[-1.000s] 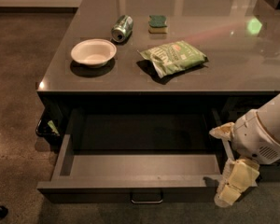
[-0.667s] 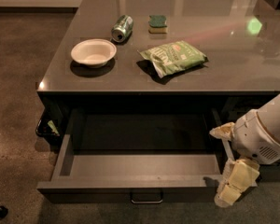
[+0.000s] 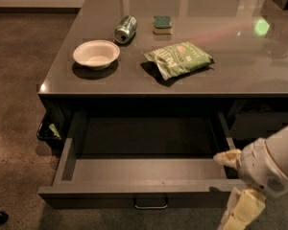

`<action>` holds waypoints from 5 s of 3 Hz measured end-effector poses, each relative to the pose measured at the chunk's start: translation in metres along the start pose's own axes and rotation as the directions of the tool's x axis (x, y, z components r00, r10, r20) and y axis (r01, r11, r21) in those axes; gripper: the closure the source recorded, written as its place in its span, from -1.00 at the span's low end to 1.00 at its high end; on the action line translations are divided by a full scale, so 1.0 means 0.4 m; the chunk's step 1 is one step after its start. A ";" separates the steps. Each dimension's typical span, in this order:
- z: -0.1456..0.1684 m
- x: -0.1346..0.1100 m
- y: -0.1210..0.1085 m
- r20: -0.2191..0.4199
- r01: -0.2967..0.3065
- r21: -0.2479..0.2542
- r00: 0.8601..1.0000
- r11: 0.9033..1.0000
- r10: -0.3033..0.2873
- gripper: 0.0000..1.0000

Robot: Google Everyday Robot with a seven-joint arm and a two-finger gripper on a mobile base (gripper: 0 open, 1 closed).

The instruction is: Close top drawer

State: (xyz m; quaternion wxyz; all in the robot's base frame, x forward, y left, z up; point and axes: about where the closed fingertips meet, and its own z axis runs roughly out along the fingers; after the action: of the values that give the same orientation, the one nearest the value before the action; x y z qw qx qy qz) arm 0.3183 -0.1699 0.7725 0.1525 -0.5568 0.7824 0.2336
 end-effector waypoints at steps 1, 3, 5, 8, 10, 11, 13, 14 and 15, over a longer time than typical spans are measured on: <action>0.082 0.040 0.053 0.038 -0.036 -0.067 0.999 0.997 0.039 -1.00; 0.207 0.079 0.077 0.041 -0.032 -0.154 0.998 0.988 0.038 -1.00; 0.201 0.079 0.090 0.046 -0.038 -0.165 0.998 0.986 0.046 -1.00; 0.148 0.059 0.094 0.063 -0.027 -0.128 0.997 0.991 0.035 -1.00; 0.075 0.049 0.130 0.085 -0.010 -0.068 0.996 0.998 0.016 -1.00; 0.130 0.088 0.141 0.114 -0.037 -0.121 0.992 0.992 0.051 -1.00; 0.241 0.140 0.123 0.148 -0.048 -0.218 0.986 0.975 0.082 -1.00; 0.278 0.143 0.066 0.112 -0.013 -0.195 0.993 0.981 0.035 -1.00; 0.309 0.127 -0.023 0.051 0.041 -0.124 0.998 0.991 -0.035 -1.00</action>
Offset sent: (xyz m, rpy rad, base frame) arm -0.0531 0.0332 -0.1188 0.1567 0.1989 0.0356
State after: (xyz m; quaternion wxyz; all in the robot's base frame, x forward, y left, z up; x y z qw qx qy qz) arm 0.3075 -0.1467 0.6411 0.1406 -0.5744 0.7514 0.2926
